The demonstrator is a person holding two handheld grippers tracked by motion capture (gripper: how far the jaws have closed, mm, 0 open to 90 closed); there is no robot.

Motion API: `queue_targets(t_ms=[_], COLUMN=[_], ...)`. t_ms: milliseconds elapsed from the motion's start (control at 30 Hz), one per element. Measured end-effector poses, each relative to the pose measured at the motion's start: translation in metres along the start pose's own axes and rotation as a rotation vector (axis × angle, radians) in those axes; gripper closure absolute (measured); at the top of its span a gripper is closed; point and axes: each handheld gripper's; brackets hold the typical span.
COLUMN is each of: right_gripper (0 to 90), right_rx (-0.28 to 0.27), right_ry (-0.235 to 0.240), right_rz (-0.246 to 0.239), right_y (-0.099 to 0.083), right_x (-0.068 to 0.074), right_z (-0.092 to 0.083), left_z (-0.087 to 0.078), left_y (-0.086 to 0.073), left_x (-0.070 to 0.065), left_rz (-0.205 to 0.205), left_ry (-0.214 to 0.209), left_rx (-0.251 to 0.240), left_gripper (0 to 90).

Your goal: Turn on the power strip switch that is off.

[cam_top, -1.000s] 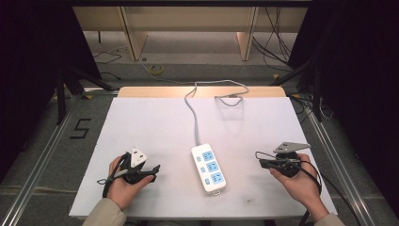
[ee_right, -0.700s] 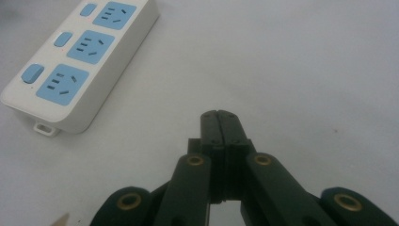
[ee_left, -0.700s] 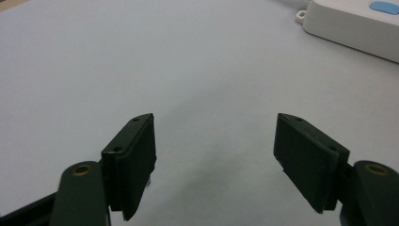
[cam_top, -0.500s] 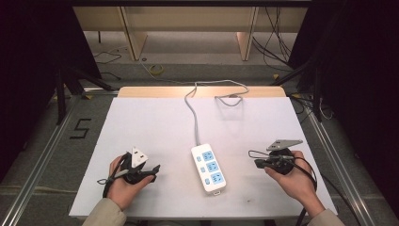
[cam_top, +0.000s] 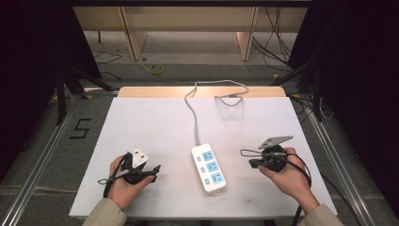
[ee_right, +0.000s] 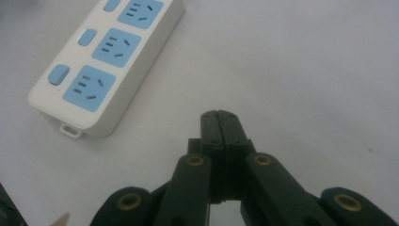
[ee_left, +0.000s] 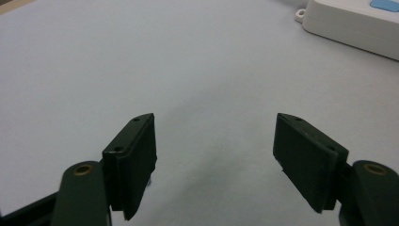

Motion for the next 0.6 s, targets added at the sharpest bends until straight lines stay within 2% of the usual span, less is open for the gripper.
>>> queue_targets(t_ms=[600], right_gripper=[90.0], right_rx=[0.059], right_ry=[0.027], right_rz=[-0.035], right_y=[0.02], right_x=[0.012], right_z=[0.005], left_z=[0.0], left_y=[0.001], left_x=[-0.001], left_rz=[0.01], left_ry=[0.002], left_rx=[0.001], left_gripper=[30.7])
Point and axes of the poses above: each handheld gripper's, and its own axes: z roughly forward along the jaws, y roughly out of its top, x roughly to its left, and after that the axes turned 1 degree about -y, right-handed
